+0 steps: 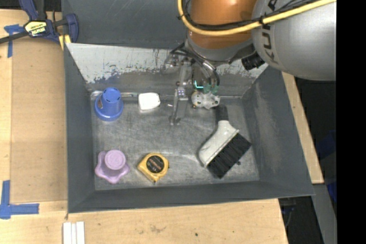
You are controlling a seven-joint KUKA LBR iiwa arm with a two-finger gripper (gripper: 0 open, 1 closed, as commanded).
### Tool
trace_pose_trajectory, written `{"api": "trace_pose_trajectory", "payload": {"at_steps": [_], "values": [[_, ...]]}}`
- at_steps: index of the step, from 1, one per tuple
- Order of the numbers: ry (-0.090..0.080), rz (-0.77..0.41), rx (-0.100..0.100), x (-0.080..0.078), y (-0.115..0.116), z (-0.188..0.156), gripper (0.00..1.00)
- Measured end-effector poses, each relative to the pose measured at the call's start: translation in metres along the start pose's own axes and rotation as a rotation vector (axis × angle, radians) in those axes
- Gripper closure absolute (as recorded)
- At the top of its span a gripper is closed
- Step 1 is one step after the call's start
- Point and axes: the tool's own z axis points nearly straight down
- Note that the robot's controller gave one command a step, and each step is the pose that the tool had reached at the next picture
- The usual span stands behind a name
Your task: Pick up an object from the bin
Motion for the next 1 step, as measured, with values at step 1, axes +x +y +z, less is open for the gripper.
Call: {"api": "trace_pose_trajectory", "payload": {"at_steps": [1], "values": [[-0.008,0.002,-0.001,-0.0014,-0.0003,-0.0048,0.00]]}}
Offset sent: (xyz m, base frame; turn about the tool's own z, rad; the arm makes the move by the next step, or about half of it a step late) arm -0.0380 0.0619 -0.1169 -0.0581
